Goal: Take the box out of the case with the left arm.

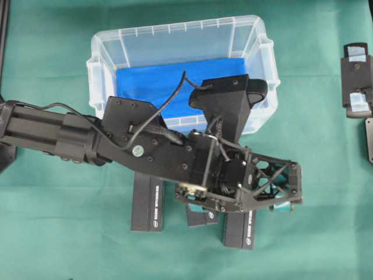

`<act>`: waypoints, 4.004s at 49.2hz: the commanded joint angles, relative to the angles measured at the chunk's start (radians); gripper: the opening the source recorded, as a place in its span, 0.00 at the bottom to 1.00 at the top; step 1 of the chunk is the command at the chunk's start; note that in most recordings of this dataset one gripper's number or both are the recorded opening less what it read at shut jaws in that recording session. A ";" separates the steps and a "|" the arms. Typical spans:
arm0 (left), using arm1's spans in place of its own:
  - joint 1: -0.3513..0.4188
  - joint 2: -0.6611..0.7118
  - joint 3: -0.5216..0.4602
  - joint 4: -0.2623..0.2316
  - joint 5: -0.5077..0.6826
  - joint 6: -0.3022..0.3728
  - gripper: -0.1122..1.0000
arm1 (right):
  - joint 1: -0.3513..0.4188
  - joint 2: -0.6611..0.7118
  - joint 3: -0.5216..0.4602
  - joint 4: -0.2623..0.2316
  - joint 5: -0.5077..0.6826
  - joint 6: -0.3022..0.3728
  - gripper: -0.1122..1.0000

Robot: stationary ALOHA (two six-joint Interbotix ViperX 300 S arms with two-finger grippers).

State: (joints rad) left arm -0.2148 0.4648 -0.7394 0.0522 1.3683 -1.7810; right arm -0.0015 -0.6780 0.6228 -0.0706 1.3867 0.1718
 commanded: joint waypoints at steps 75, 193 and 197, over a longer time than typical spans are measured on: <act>-0.176 -0.888 1.011 -0.002 -0.029 -0.026 0.94 | 0.000 -0.003 -0.009 -0.002 0.009 0.002 0.10; 0.396 -1.152 1.167 0.003 0.114 0.350 0.94 | 0.000 -0.006 -0.009 0.000 0.091 0.002 0.10; 0.396 -1.152 1.167 0.003 0.114 0.350 0.94 | 0.000 -0.006 -0.009 -0.002 0.089 0.002 0.10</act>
State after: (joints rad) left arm 0.1764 -0.6872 0.4464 0.0522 1.4849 -1.4327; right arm -0.0015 -0.6811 0.6228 -0.0690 1.4757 0.1718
